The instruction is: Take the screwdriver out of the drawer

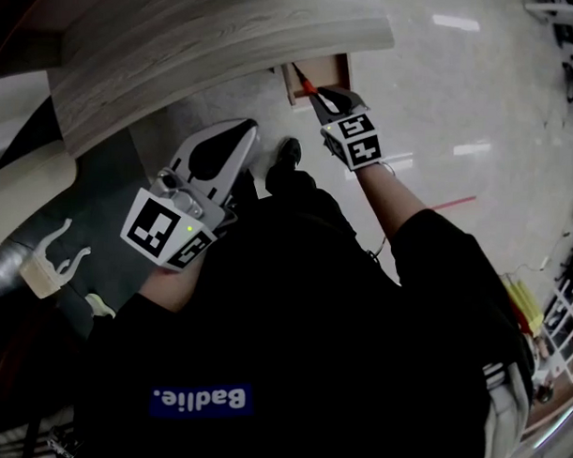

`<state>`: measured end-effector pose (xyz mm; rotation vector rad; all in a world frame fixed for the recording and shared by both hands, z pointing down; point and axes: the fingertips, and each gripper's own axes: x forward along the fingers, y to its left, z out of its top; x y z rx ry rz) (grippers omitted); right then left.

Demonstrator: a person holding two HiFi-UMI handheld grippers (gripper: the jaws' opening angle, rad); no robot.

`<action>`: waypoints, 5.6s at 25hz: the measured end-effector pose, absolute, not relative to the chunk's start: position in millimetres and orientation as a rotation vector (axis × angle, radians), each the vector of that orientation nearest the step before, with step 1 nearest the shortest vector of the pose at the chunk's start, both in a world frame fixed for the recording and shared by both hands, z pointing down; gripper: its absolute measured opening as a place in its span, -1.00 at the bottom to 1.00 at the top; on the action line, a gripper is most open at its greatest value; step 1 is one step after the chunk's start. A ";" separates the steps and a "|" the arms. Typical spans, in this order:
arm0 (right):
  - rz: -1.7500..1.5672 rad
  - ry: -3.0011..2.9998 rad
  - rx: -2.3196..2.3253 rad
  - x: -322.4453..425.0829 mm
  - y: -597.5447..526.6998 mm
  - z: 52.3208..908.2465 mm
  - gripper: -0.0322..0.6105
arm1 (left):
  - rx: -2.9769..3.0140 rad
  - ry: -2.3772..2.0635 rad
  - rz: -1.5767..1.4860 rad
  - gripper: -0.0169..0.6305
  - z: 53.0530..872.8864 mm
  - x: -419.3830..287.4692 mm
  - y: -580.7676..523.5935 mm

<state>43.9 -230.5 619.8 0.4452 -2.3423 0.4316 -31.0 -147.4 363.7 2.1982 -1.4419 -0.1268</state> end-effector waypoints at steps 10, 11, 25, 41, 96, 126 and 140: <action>0.436 -2.174 0.433 47.9 -244.5 709.3 -0.48 | 2.151 -1.474 -0.118 -0.94 378.7 -38.4 -157.0; 0.436 -2.158 0.431 48.1 -244.9 717.1 -0.46 | 2.146 -1.480 -0.116 -0.94 379.2 -39.0 -157.3; 0.408 -1.983 0.378 38.2 -252.9 816.6 -0.39 | 2.059 -1.584 -0.088 -0.94 392.5 -58.9 -148.9; 0.337 -1.797 0.375 47.7 -256.3 873.2 -0.48 | 1.961 -1.644 0.003 -0.94 402.4 -74.0 -121.7; 0.313 -2.136 0.605 29.2 -156.3 581.7 -0.54 | 2.406 -1.245 -0.152 -0.94 328.1 -89.4 -59.3; 0.604 -2.865 0.347 -38.2 -102.3 323.1 -0.54 | 2.478 -1.237 -0.178 -0.94 312.3 -74.0 -65.7; 0.601 -2.886 0.274 -46.2 -91.6 325.0 -0.54 | 2.443 -1.264 -0.207 -0.94 318.0 -78.8 -57.4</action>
